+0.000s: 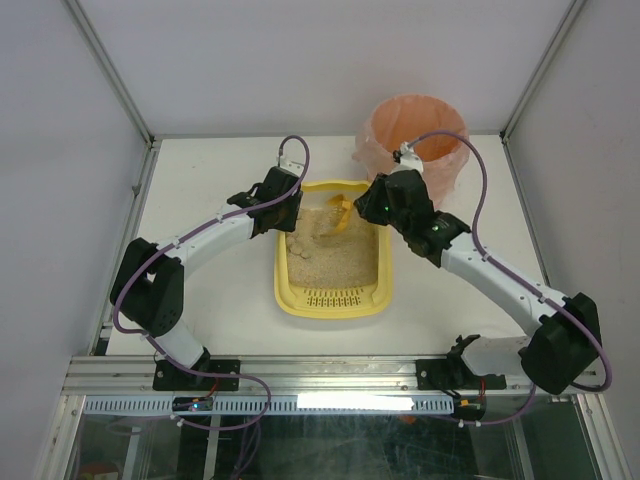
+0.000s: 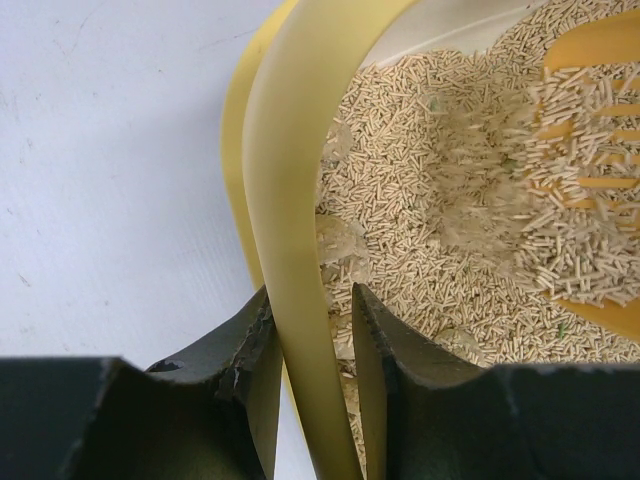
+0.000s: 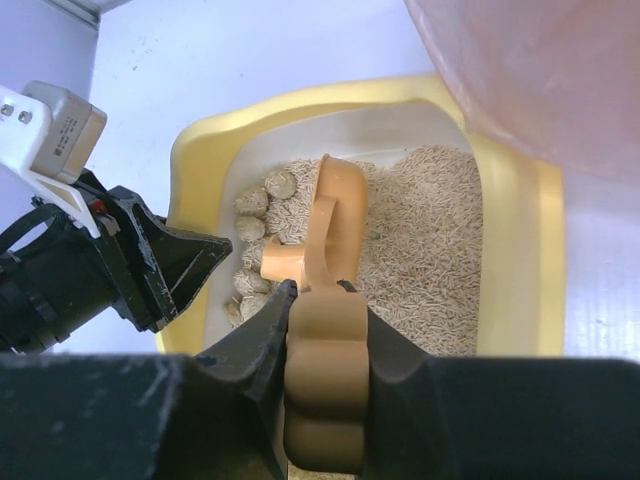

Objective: Clean the litter box

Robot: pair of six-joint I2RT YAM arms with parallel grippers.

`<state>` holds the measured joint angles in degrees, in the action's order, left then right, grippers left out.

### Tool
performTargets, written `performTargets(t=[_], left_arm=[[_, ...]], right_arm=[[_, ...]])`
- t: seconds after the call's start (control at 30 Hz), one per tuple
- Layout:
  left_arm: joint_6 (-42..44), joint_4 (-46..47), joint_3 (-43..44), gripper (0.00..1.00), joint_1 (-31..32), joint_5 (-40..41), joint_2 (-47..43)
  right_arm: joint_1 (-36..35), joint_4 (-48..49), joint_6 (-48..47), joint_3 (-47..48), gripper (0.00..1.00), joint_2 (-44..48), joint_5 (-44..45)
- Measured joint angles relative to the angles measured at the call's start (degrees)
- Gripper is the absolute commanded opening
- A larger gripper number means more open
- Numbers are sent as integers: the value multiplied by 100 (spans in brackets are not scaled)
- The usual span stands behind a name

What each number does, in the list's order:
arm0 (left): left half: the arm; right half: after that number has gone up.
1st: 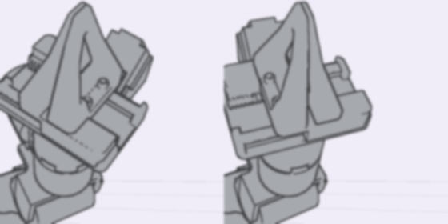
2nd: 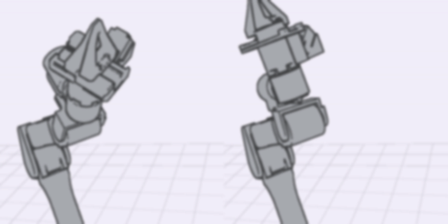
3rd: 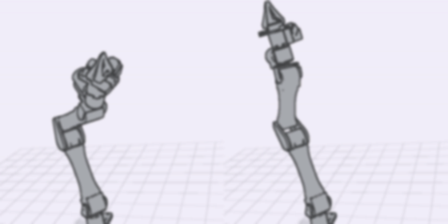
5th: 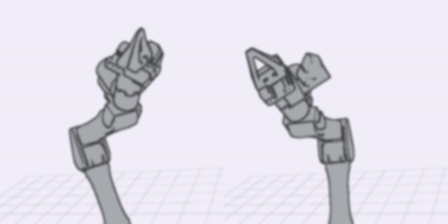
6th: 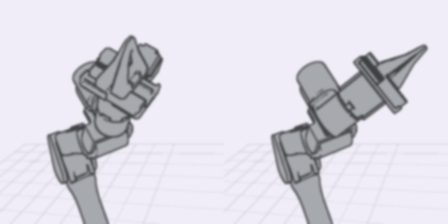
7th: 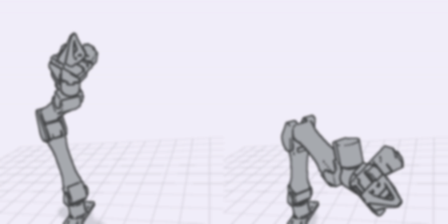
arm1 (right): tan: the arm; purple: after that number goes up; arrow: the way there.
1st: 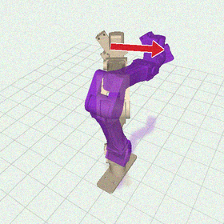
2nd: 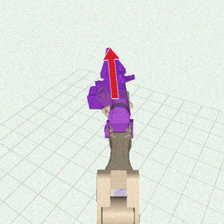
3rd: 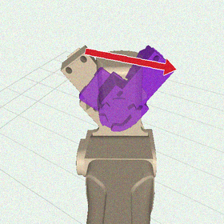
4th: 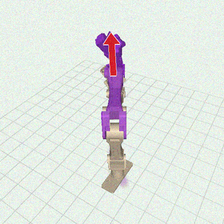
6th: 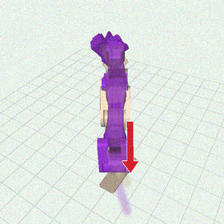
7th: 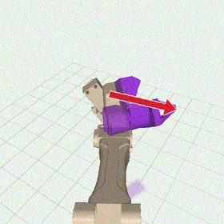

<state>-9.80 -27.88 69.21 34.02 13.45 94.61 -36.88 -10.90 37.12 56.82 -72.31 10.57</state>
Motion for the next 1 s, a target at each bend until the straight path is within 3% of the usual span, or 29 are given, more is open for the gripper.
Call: performTargets(t=[0.2, 0.5, 0.7, 1.0], left_arm=[[2, -2, 2, 0, 0, 0, 2], [0, -4, 9, 0, 0, 0, 11], [0, -9, 15, 0, 0, 0, 15], [4, -22, 37, 0, 0, 0, 33]], right_arm=[[-136, -1373, -531, 1252, 0, -529, 306], [-374, -2782, -1082, 2140, 0, -1375, 649], [-369, -2691, -1156, 2157, 0, -1453, 269], [-291, -1198, -531, 944, 0, -1167, -732]])
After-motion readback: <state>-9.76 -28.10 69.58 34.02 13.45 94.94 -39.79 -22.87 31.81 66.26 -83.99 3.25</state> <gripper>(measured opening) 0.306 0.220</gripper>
